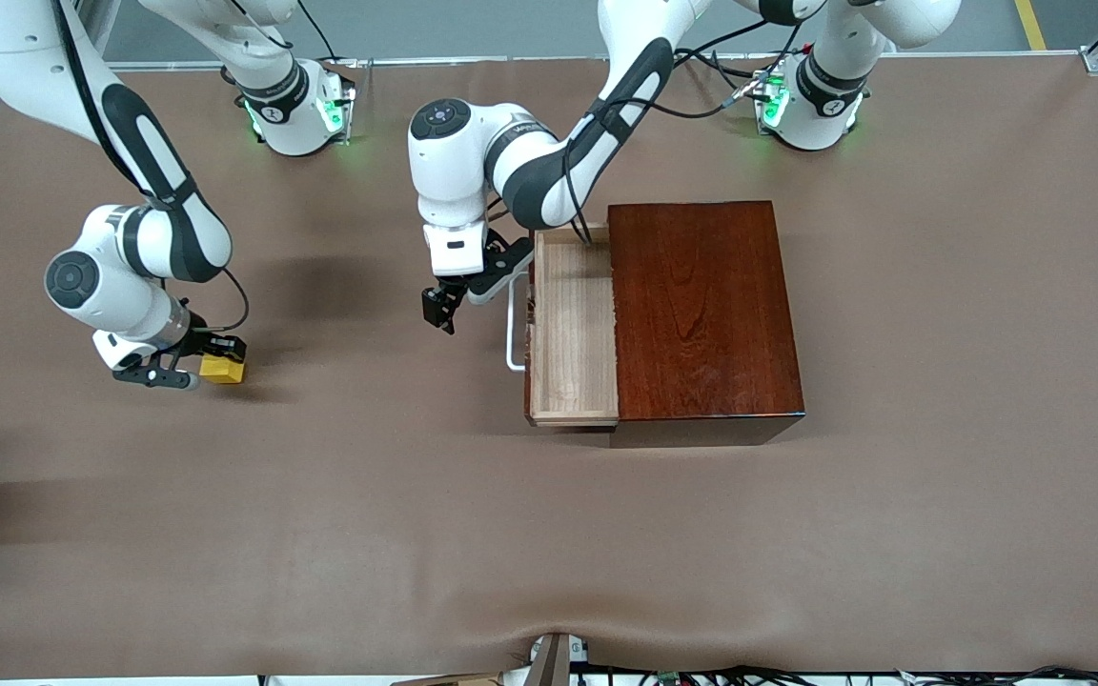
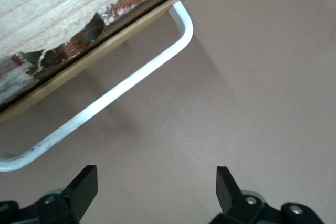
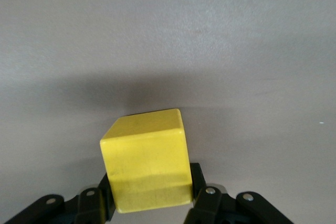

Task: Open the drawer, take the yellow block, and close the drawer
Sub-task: 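Set the cube down with the right gripper while the left gripper hooks the handle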

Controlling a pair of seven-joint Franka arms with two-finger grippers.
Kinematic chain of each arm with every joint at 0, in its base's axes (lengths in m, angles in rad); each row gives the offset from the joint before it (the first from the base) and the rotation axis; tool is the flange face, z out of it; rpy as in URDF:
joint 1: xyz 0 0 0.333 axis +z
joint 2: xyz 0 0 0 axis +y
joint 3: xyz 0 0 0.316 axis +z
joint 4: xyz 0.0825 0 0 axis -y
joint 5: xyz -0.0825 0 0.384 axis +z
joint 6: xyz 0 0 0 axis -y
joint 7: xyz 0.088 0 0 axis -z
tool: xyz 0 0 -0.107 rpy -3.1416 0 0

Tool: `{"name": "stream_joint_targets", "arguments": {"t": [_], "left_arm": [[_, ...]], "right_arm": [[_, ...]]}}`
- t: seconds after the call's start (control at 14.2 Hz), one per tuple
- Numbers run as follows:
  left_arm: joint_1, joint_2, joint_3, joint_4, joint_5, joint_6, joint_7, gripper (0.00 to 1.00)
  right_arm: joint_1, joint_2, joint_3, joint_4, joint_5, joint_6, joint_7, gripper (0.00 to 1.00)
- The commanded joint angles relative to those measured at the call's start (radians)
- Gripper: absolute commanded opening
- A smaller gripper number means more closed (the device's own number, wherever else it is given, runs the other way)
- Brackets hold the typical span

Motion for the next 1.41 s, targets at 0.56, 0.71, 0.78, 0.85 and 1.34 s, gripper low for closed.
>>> {"name": "stream_joint_targets", "arguments": {"t": [0.56,0.71,0.78,0.85,1.34], "left_arm": [[0.013,0.004,0.024,0.013,0.084,-0.141,0.045,1.0],[0.018,0.001,0.027,0.013,0.084,-0.174,0.056,1.0],[0.018,-0.001,0.027,0.011,0.084,-0.187,0.068,1.0],[0.022,-0.002,0.027,0.011,0.084,-0.201,0.073,1.0],[0.065,-0.016,0.027,0.011,0.083,-0.276,0.117,1.0]], "right_arm": [[-0.028,-0.031,0.023,0.061,-0.019,-0.104,0.005,1.0],[-0.01,-0.031,0.026,0.138,-0.017,-0.277,0.011,1.0],[-0.002,-0.031,0.026,0.175,-0.017,-0.342,0.013,1.0],[0.007,-0.031,0.028,0.21,-0.016,-0.408,0.013,1.0],[0.093,-0.029,0.028,0.468,-0.005,-0.675,0.015,1.0]]}}
